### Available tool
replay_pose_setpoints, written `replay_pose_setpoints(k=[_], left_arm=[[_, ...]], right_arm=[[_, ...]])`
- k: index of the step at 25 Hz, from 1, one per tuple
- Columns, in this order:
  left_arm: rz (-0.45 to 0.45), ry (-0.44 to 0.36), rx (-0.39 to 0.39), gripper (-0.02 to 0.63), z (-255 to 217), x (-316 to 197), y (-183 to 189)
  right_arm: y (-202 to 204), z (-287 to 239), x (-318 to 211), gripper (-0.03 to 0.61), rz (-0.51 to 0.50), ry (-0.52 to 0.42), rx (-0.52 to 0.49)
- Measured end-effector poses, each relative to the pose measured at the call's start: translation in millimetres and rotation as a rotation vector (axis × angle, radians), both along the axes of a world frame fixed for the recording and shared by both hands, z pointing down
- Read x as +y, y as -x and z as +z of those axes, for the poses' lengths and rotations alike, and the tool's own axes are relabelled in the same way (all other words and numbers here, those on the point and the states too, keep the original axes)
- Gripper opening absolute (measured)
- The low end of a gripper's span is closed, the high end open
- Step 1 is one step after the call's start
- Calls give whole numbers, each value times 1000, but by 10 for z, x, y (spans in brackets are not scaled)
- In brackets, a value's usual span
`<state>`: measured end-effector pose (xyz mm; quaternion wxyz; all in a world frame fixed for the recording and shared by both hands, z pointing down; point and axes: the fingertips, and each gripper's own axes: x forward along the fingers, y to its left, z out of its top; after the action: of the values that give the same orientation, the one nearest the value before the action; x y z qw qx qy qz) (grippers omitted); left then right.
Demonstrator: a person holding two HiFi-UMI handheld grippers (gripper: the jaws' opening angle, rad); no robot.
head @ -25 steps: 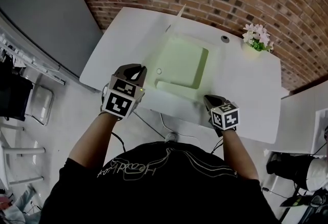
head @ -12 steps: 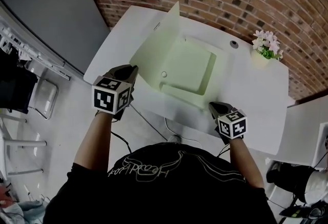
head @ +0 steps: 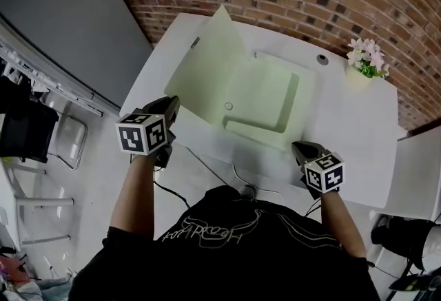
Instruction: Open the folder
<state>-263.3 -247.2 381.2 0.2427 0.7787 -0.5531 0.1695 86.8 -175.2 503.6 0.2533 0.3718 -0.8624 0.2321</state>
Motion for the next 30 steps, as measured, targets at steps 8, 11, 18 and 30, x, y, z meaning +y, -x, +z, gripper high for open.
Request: replay_pose_setpoints(k=[8, 11, 18, 30], left_arm=[[-54, 62, 153, 14, 148, -155, 330], [-53, 102, 174, 15, 297, -190, 439], [-39, 160, 238, 17, 566, -289, 554], [-75, 271, 324, 25, 1052, -438, 799]], right_arm=[[-14, -15, -2, 2, 73, 2, 8], [-29, -5, -8, 2, 115, 9, 16], [-69, 19, -6, 2, 226, 22, 19], [-75, -20, 11, 2, 323, -11, 48]])
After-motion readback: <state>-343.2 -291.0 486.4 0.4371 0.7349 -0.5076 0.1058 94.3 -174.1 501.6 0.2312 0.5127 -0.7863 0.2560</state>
